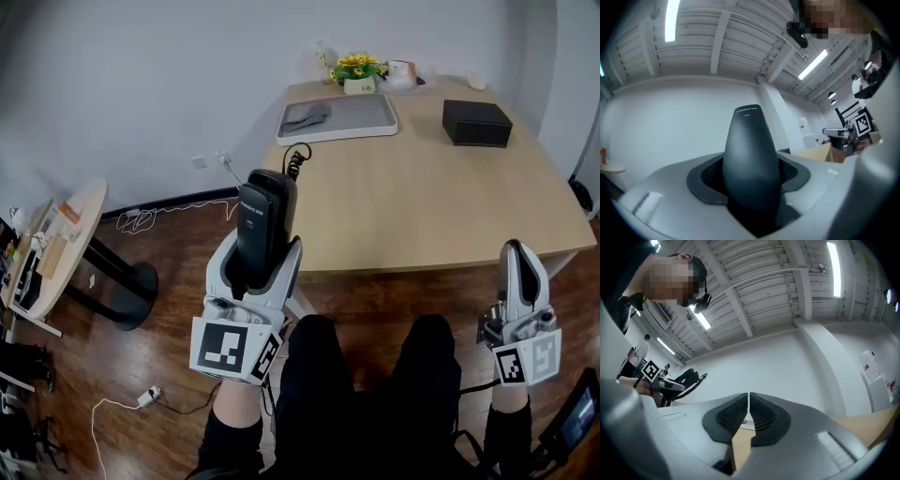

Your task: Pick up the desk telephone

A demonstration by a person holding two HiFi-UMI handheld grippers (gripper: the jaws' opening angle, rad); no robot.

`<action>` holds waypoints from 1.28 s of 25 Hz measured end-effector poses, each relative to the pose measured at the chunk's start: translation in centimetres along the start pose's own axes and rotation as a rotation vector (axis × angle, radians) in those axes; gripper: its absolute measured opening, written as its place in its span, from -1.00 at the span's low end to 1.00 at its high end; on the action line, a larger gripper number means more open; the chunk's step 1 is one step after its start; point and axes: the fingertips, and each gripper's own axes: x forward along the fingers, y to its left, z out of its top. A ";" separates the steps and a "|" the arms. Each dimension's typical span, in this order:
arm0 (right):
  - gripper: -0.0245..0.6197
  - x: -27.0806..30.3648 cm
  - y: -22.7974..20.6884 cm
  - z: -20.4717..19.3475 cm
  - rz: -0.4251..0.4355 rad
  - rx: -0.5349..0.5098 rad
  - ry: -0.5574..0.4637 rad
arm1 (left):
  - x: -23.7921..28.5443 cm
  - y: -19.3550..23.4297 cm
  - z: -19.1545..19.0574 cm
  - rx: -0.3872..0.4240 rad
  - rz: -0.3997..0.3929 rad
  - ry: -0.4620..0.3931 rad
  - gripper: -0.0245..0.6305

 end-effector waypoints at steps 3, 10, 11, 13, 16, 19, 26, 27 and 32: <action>-0.92 -0.1 -0.3 0.2 -0.024 -0.005 -0.008 | 0.1 -0.1 -1.0 0.010 0.019 0.026 -0.13; -0.92 0.0 -0.2 0.4 -0.003 -0.015 -0.018 | 0.5 -0.1 -2.0 0.018 0.045 0.047 -0.13; -0.92 0.0 -0.2 0.4 -0.002 -0.015 -0.018 | 0.4 -0.1 -2.0 0.024 0.049 0.049 -0.13; -0.92 -0.1 -0.3 0.3 -0.009 -0.013 -0.016 | 0.4 0.0 -2.1 0.039 0.058 0.051 -0.13; -0.92 0.0 -0.3 0.6 -0.020 -0.012 -0.018 | 0.4 0.0 -2.1 0.041 0.058 0.057 -0.13; -0.92 0.1 -0.1 0.4 -0.007 -0.013 -0.014 | 0.5 0.1 -2.4 0.039 0.051 0.071 -0.13; -0.92 -0.1 -0.5 0.4 -0.024 -0.037 -0.011 | 0.4 0.0 -2.2 0.043 0.059 0.060 -0.13; -0.92 0.0 -0.4 0.4 -0.023 -0.040 -0.009 | 0.4 0.0 -2.2 0.042 0.059 0.062 -0.13; -0.92 -0.1 -0.4 0.1 -0.019 -0.039 -0.003 | 0.4 0.1 -2.4 0.045 0.059 0.071 -0.13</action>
